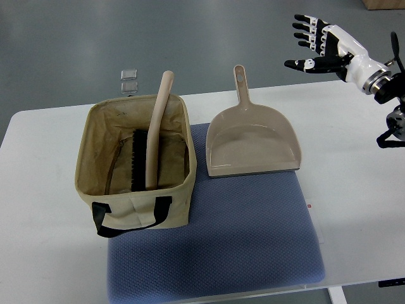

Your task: Put pink broom in yellow bag with right hand

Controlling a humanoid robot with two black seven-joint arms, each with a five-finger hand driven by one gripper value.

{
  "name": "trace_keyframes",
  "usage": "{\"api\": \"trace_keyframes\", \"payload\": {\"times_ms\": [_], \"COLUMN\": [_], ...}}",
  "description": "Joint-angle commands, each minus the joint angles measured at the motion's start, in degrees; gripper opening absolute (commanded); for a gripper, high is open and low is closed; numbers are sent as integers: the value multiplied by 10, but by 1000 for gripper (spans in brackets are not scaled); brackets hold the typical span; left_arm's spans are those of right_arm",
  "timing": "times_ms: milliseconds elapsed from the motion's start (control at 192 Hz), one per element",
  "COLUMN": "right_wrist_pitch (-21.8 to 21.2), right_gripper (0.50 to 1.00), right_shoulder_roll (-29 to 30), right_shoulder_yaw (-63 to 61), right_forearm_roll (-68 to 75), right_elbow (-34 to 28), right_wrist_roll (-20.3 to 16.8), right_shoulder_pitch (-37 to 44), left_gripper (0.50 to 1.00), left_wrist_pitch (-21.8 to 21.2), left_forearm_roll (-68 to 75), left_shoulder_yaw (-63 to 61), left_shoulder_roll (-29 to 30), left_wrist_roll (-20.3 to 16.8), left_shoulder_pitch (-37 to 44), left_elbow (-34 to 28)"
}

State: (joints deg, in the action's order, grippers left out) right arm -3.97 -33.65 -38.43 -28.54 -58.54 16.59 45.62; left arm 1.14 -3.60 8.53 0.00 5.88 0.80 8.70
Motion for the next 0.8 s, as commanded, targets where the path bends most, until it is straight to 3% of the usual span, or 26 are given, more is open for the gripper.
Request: {"api": "trace_keyframes", "payload": {"times_ms": [0,219,465,647,793], "right_wrist_pitch": [0,-7,-15,-96,-134], "right_gripper": [913,913,930,930,930], "right_shoulder_roll": [4,7,46,67,108], "right_shoulder_yaw": [-16,-27,-79,-104,-181], "right_forearm_roll": [110,251,251,247,189], "right_elbow": [23,44,48,91,132], "right_wrist_roll": [-5,-24,-42,-45,-80], "right_shoulder_pitch": [-14,-36,-85,-103,-124], "left_gripper": [1000,1000,1000,1000,1000], "left_wrist_pitch": [0,0,0,0,0], "left_forearm_roll": [0,0,0,0,0], "left_shoulder_yaw": [0,0,0,0,0], "left_shoulder_roll": [0,0,0,0,0], "left_wrist_roll": [0,0,0,0,0], "left_shoulder_pitch": [0,0,0,0,0], "left_elbow": [0,0,0,0,0]}}
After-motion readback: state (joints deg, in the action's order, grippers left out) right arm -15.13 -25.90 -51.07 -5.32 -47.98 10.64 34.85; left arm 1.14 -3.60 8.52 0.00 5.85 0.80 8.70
